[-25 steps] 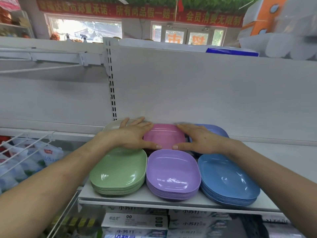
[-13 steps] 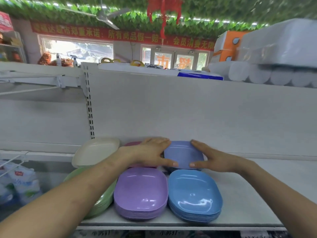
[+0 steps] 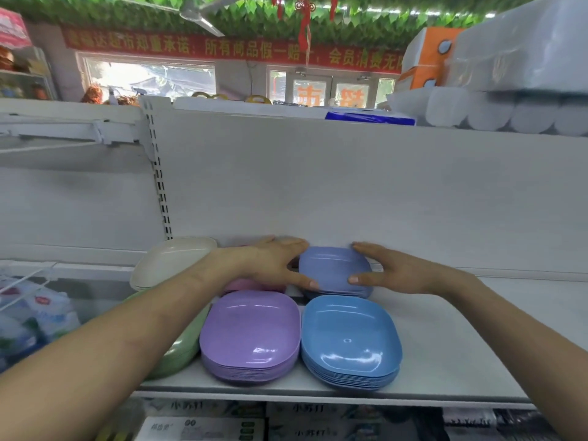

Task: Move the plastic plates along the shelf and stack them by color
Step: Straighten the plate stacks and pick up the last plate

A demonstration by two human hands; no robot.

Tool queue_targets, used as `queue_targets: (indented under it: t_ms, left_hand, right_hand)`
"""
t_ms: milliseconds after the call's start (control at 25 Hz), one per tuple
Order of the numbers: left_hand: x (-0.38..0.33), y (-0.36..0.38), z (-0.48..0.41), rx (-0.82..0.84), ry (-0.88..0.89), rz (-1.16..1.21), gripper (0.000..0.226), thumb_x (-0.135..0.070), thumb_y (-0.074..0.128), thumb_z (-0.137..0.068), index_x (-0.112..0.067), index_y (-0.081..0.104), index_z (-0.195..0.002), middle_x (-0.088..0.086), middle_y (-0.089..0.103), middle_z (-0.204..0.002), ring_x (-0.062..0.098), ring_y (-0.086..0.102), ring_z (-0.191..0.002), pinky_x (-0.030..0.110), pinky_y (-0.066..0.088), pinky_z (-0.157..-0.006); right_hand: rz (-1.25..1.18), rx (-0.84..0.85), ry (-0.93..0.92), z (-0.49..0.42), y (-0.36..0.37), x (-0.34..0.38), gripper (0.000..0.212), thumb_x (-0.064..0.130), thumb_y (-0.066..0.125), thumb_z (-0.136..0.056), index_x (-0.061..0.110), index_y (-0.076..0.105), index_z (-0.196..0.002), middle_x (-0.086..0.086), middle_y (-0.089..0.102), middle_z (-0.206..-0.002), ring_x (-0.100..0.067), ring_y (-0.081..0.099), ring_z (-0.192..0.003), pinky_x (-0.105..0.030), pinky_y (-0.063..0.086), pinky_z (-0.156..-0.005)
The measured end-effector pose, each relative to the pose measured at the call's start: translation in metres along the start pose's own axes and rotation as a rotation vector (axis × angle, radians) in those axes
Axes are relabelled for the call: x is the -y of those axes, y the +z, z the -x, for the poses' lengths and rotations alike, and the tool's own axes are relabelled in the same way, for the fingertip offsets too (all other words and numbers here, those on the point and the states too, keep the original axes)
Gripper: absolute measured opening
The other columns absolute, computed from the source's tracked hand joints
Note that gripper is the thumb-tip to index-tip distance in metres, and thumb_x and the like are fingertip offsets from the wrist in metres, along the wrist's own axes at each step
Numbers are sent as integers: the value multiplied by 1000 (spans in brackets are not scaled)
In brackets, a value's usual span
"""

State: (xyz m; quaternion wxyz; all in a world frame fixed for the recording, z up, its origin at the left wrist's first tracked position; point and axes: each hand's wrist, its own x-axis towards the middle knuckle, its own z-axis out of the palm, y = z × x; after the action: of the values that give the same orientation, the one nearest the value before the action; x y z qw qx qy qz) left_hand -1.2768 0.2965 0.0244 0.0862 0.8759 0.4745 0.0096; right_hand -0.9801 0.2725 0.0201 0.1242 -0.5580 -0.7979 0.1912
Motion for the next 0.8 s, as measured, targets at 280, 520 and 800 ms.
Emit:
queue_targets:
  t_ms: [280, 520, 800]
  left_hand:
    - [94, -42, 103, -126, -186, 53, 106, -79, 50, -85, -19, 13, -164, -5, 10, -171, 9, 12, -156, 21, 7, -124]
    - [168, -33, 160, -125, -282, 112, 109, -84, 52, -81, -23, 16, -164, -6, 19, -169, 12, 22, -154, 30, 16, -126]
    - [204, -15, 174, -43, -243, 218, 97, -88, 56, -77, -37, 32, -156, -18, 43, -154, 7, 45, -138, 36, 33, -120]
  right_hand:
    - [203, -45, -309, -39, 11, 144, 89, 69, 57, -89, 22, 33, -161, 7, 31, -166, -8, 29, -150, -16, 17, -117]
    - [166, 46, -248, -89, 77, 228, 79, 60, 62, -94, 16, 39, -156, -2, 41, -160, -20, 40, -145, -31, 30, -119]
    - [87, 38, -241, -96, 108, 235, 71, 61, 68, -90, 38, 42, -152, 13, 50, -147, -4, 46, -133, -26, 35, -114]
